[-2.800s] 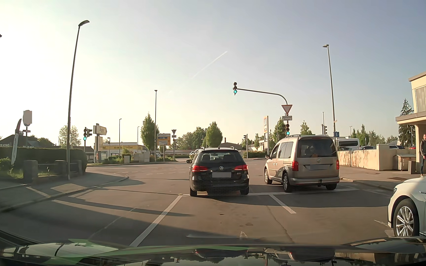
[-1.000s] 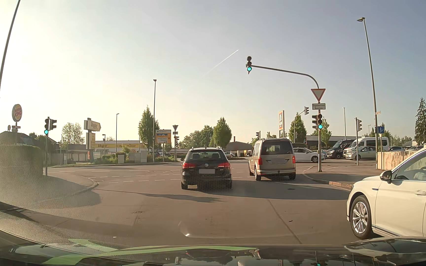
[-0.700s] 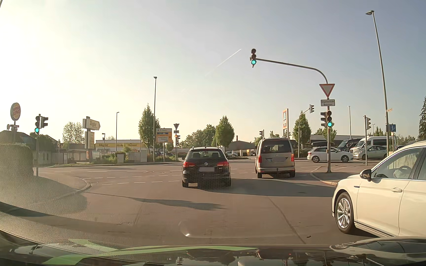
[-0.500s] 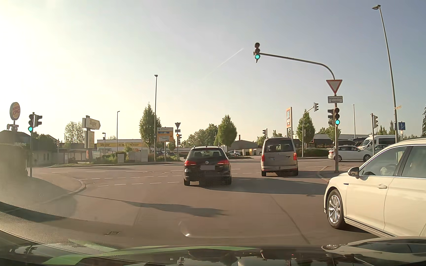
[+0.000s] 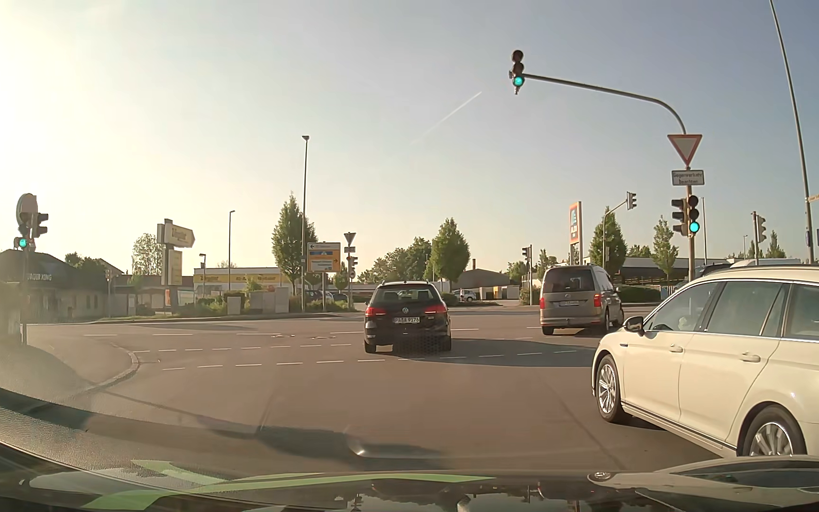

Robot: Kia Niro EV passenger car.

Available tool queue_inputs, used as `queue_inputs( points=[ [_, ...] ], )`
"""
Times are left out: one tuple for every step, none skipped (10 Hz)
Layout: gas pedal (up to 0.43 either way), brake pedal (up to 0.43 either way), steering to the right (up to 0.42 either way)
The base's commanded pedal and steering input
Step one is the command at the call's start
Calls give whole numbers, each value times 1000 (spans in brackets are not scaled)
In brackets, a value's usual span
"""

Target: Follow the waypoints while adhering to traffic rules and regulations

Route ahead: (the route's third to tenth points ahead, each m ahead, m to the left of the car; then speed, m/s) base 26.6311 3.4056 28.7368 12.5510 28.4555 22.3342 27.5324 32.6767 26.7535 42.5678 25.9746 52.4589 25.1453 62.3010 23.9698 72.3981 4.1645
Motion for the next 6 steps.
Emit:
queue_inputs(
  points=[
    [79,0,-44],
    [79,0,-42],
    [79,0,-42],
    [79,0,-42],
    [67,0,-42],
    [28,0,-42]
  ],
)
